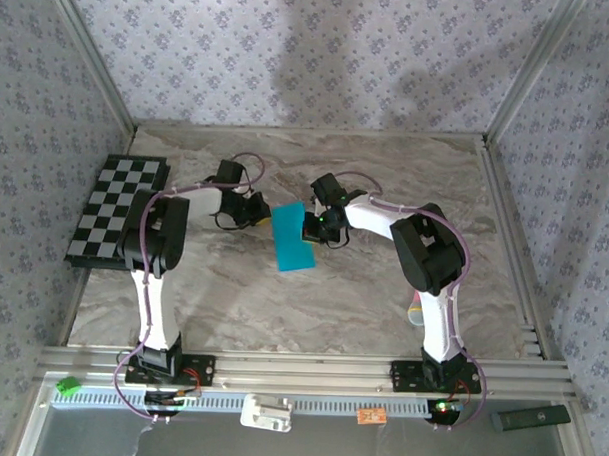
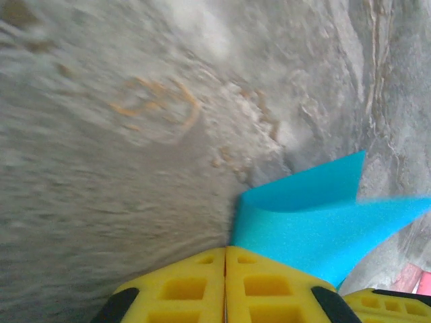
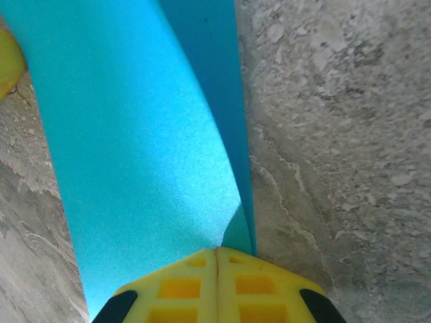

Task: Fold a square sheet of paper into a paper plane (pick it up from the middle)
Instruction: First fold the square sheet of paper in half at the center of the table.

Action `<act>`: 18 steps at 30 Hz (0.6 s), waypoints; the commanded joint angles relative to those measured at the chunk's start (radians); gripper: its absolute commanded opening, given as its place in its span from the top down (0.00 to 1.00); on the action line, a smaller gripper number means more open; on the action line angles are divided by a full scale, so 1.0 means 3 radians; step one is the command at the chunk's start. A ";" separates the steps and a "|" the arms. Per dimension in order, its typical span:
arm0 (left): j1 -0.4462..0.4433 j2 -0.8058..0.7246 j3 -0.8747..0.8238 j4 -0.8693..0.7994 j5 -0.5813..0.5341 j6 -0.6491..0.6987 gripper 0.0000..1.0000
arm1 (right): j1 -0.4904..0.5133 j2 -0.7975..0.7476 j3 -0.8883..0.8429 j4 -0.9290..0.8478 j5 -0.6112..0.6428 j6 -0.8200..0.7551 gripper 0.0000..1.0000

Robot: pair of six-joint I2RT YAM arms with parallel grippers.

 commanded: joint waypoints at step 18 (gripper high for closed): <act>-0.0241 0.0204 0.0440 -0.0275 -0.0180 0.0009 0.92 | -0.0112 0.0500 -0.0359 -0.0850 0.0765 -0.0070 1.00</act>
